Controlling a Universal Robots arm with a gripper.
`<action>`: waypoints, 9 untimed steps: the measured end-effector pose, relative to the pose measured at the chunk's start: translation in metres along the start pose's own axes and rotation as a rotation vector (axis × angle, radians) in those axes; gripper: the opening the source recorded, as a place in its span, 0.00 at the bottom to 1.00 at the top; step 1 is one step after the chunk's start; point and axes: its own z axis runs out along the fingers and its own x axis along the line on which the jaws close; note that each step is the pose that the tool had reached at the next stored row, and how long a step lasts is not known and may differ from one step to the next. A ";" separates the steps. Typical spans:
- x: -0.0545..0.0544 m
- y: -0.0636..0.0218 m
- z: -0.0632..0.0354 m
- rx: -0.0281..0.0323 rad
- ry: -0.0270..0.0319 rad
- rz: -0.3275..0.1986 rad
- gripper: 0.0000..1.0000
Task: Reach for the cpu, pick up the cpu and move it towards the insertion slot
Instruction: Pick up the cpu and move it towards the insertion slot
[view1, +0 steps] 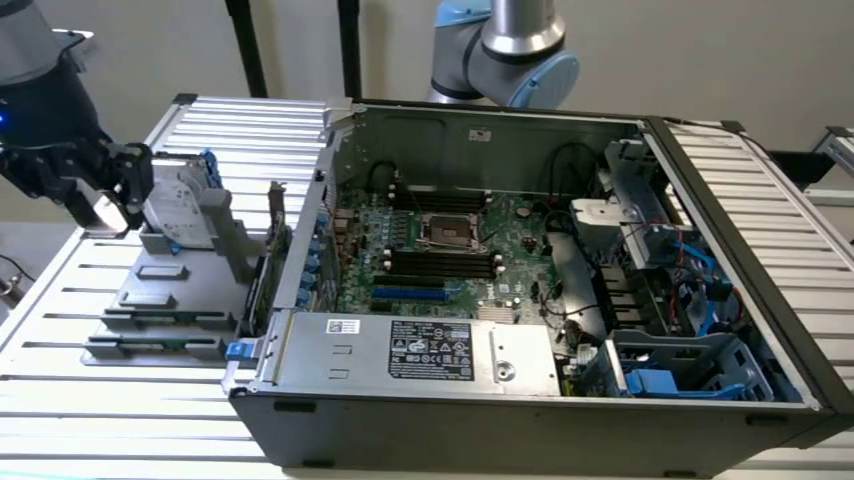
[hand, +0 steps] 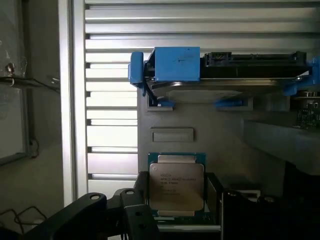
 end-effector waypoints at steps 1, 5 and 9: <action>-0.001 0.0001 -0.0045 -0.0001 -0.0001 -0.001 0.55; -0.010 0.0003 -0.0228 -0.0030 0.0000 -0.006 0.55; -0.027 0.0004 -0.0414 -0.0098 0.0011 -0.010 0.55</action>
